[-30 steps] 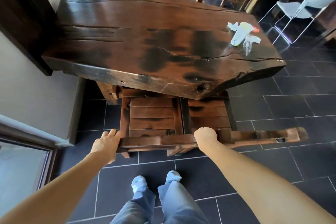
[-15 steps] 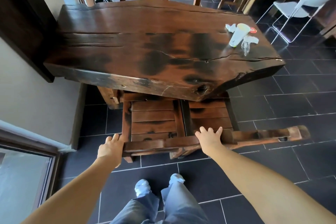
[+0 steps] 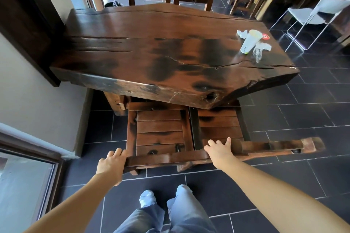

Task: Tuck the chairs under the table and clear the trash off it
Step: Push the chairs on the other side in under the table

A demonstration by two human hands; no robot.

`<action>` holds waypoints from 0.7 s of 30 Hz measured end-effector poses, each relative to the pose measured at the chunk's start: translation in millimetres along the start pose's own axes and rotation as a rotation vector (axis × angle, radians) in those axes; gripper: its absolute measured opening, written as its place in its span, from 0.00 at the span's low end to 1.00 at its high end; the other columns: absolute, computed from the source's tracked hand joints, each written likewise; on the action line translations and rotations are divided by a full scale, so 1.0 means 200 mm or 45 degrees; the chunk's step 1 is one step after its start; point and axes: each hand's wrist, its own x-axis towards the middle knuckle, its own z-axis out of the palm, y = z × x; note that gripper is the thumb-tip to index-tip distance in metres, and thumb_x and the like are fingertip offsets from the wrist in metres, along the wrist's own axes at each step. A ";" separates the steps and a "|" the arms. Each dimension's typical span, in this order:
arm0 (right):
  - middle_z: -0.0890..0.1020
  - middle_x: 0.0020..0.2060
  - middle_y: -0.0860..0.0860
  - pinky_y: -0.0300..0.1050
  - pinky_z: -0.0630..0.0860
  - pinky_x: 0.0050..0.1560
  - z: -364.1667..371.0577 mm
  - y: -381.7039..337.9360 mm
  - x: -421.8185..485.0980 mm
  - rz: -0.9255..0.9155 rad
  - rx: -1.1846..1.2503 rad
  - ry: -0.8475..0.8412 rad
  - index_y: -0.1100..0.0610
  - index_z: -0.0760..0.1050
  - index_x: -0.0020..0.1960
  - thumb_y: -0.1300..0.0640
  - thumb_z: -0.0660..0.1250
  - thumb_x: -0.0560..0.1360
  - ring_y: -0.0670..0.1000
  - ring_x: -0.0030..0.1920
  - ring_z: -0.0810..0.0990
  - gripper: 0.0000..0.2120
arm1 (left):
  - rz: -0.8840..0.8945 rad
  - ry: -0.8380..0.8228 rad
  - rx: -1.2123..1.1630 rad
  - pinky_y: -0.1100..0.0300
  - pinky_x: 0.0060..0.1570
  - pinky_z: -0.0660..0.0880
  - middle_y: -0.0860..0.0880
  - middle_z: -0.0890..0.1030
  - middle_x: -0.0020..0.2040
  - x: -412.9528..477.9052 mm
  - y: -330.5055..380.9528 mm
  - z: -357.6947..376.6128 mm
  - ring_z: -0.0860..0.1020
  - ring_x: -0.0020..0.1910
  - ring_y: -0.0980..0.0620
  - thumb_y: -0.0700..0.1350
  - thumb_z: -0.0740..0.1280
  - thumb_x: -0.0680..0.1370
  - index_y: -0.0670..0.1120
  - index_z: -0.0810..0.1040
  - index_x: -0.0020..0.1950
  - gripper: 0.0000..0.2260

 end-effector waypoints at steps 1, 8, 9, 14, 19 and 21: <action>0.63 0.71 0.55 0.71 0.47 0.70 0.00 0.00 0.00 -0.005 -0.006 -0.006 0.52 0.65 0.71 0.65 0.67 0.73 0.58 0.70 0.64 0.28 | 0.007 0.009 0.011 0.56 0.50 0.71 0.53 0.68 0.58 0.00 0.00 0.00 0.69 0.58 0.50 0.41 0.69 0.70 0.53 0.63 0.62 0.25; 0.67 0.67 0.54 0.73 0.45 0.70 0.03 0.00 -0.04 -0.049 -0.026 -0.009 0.54 0.66 0.70 0.65 0.66 0.73 0.59 0.68 0.67 0.26 | 0.037 0.020 0.046 0.57 0.48 0.71 0.53 0.67 0.58 -0.01 -0.01 0.00 0.69 0.58 0.50 0.40 0.68 0.70 0.52 0.64 0.59 0.22; 0.67 0.67 0.54 0.73 0.45 0.70 0.03 0.00 -0.04 -0.052 -0.026 -0.002 0.54 0.66 0.69 0.65 0.66 0.73 0.59 0.67 0.67 0.26 | 0.033 0.013 0.049 0.57 0.49 0.71 0.52 0.67 0.58 -0.01 -0.01 0.00 0.69 0.58 0.50 0.40 0.68 0.70 0.51 0.64 0.60 0.21; 0.66 0.67 0.55 0.73 0.45 0.70 0.04 0.01 -0.03 -0.081 -0.059 0.008 0.54 0.65 0.70 0.63 0.67 0.73 0.59 0.68 0.67 0.26 | 0.036 -0.041 0.074 0.57 0.50 0.73 0.52 0.67 0.59 0.00 0.01 -0.03 0.69 0.59 0.50 0.39 0.68 0.71 0.50 0.63 0.61 0.22; 0.66 0.69 0.55 0.73 0.44 0.70 0.06 0.04 -0.03 -0.121 -0.057 0.019 0.52 0.64 0.71 0.62 0.68 0.73 0.59 0.70 0.65 0.29 | -0.005 -0.065 0.060 0.56 0.52 0.76 0.51 0.67 0.59 0.00 0.03 -0.04 0.69 0.59 0.49 0.38 0.67 0.70 0.48 0.63 0.62 0.23; 0.66 0.69 0.55 0.73 0.42 0.70 0.05 0.07 -0.02 -0.137 -0.039 0.001 0.51 0.64 0.72 0.62 0.68 0.73 0.59 0.70 0.64 0.30 | -0.011 -0.057 0.067 0.56 0.52 0.76 0.50 0.67 0.59 0.00 0.04 -0.03 0.69 0.59 0.50 0.37 0.67 0.71 0.49 0.63 0.62 0.23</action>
